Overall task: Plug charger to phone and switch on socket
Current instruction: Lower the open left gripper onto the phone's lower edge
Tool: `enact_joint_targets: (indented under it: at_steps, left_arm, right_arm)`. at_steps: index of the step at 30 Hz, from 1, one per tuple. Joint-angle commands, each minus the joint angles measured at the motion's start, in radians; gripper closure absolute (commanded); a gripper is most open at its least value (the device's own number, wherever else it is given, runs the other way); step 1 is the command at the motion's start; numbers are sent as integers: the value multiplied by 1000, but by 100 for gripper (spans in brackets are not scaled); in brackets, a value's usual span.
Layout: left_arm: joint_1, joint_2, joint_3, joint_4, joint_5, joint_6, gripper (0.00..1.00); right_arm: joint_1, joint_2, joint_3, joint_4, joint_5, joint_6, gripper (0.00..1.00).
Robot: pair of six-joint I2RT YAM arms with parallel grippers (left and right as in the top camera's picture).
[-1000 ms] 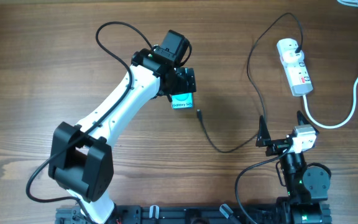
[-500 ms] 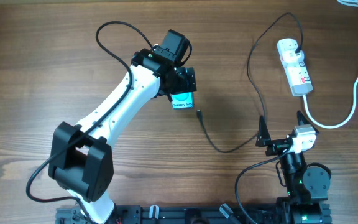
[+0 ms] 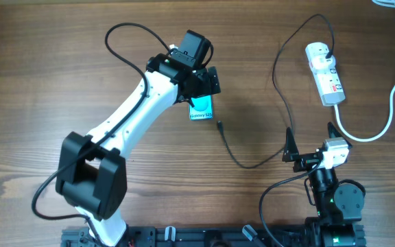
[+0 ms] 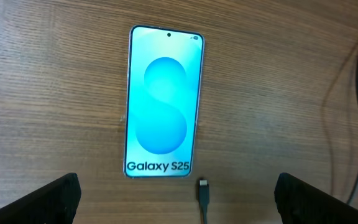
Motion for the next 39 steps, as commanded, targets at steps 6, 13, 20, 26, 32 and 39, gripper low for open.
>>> enact_joint_targets:
  at_steps: [6, 13, 20, 26, 32, 39]
  left_arm:
    - [3, 63, 5, 37, 5, -18, 0]
    - [3, 102, 5, 49, 5, -18, 0]
    - [3, 135, 5, 59, -64, -51, 0]
    - [3, 238, 5, 95, -64, -35, 0]
    - [-4, 275, 5, 111, -64, 87, 0]
    - [-12, 281, 3, 116, -72, 89, 0]
  right_arm:
    - [5, -4, -2, 2, 7, -11, 0]
    - [5, -4, -2, 2, 7, -12, 0]
    - [5, -4, -1, 2, 7, -12, 0]
    - [5, -4, -1, 2, 7, -12, 0]
    - [5, -4, -1, 2, 7, -12, 0]
    - [5, -4, -1, 2, 7, -12, 0]
